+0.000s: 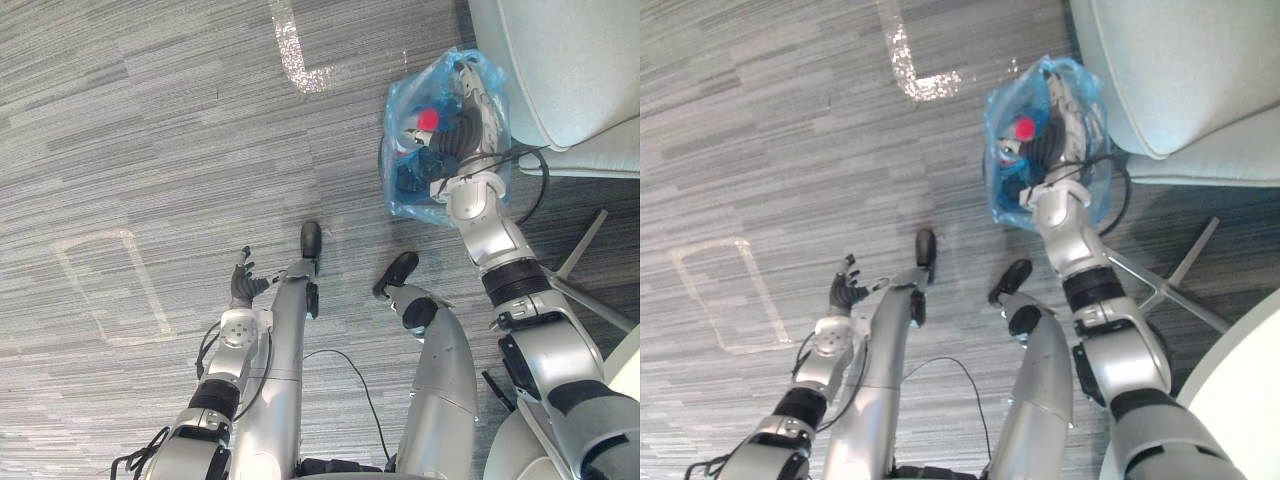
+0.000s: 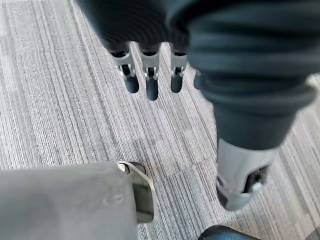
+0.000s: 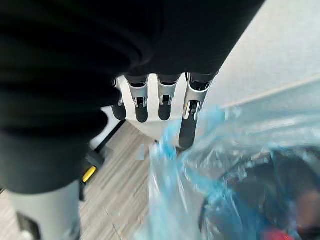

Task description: Gather rubbish on tea table into small bin, then transfer packed bag to large trash can.

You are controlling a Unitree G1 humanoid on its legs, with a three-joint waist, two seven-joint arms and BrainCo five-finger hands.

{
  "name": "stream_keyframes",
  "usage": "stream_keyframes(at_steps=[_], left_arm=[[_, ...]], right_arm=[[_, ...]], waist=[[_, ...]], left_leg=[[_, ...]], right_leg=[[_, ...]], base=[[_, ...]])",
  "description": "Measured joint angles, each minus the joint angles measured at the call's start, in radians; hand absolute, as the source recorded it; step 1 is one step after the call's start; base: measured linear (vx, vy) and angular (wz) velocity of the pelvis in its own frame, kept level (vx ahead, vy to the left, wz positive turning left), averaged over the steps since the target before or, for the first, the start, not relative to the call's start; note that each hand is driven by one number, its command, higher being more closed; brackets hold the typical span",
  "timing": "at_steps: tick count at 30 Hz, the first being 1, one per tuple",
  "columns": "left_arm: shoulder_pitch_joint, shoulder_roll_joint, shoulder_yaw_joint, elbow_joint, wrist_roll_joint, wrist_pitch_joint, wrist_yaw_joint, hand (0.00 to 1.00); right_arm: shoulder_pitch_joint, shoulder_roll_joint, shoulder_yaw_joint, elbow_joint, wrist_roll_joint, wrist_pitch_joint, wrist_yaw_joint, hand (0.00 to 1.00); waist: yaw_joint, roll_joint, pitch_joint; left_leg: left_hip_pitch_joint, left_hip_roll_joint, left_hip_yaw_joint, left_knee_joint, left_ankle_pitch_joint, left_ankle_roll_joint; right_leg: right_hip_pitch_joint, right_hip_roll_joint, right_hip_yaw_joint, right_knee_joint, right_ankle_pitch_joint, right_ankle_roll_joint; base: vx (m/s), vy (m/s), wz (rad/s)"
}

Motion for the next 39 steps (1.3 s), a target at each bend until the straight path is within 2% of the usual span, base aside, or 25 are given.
stream_keyframes(at_steps=[8,14,20,30,39], left_arm=[[-0.024,0.009,-0.002,0.059,0.000,0.014,-0.004,0.00],[-0.027,0.016,-0.003,0.065,0.002,0.023,-0.009,0.00],[-0.051,0.017,-0.014,0.087,0.011,0.022,-0.009,0.00],[-0.116,0.016,-0.018,0.126,0.008,0.019,-0.008,0.00],[-0.158,0.009,-0.002,0.145,-0.012,0.016,-0.008,0.00]], right_arm=[[0.123,-0.001,0.017,-0.121,-0.024,-0.006,0.016,0.00],[0.168,-0.005,0.083,-0.123,-0.134,-0.024,0.076,0.00],[0.171,-0.006,0.134,-0.108,-0.174,-0.033,0.095,0.00],[0.093,0.059,0.165,0.129,-0.232,-0.004,0.105,0.00],[0.026,0.123,0.113,0.287,-0.249,0.031,0.104,0.00]], waist=[[0.001,-0.002,-0.002],[-0.002,-0.003,-0.003],[-0.010,-0.003,-0.009],[-0.010,-0.007,-0.024],[-0.008,-0.007,-0.024]], left_leg=[[0.032,0.022,0.008,-0.011,0.001,-0.002],[0.040,0.044,0.017,0.001,-0.001,-0.006],[0.022,0.072,0.040,0.006,-0.007,-0.007],[-0.055,0.081,0.048,0.007,0.018,-0.004],[-0.106,0.063,0.019,0.003,0.033,0.000]], right_leg=[[0.029,0.023,0.002,-0.018,0.010,-0.009],[0.034,0.042,0.007,-0.021,0.017,-0.019],[0.016,0.053,0.007,-0.023,0.018,-0.022],[-0.067,0.054,0.008,-0.009,0.026,-0.028],[-0.107,0.037,-0.010,0.016,0.018,-0.025]], base=[[-0.03,-0.015,-0.07],[-0.02,-0.021,-0.10],[-0.04,-0.020,-0.01],[-0.03,-0.006,-0.01],[-0.05,-0.002,0.10]])
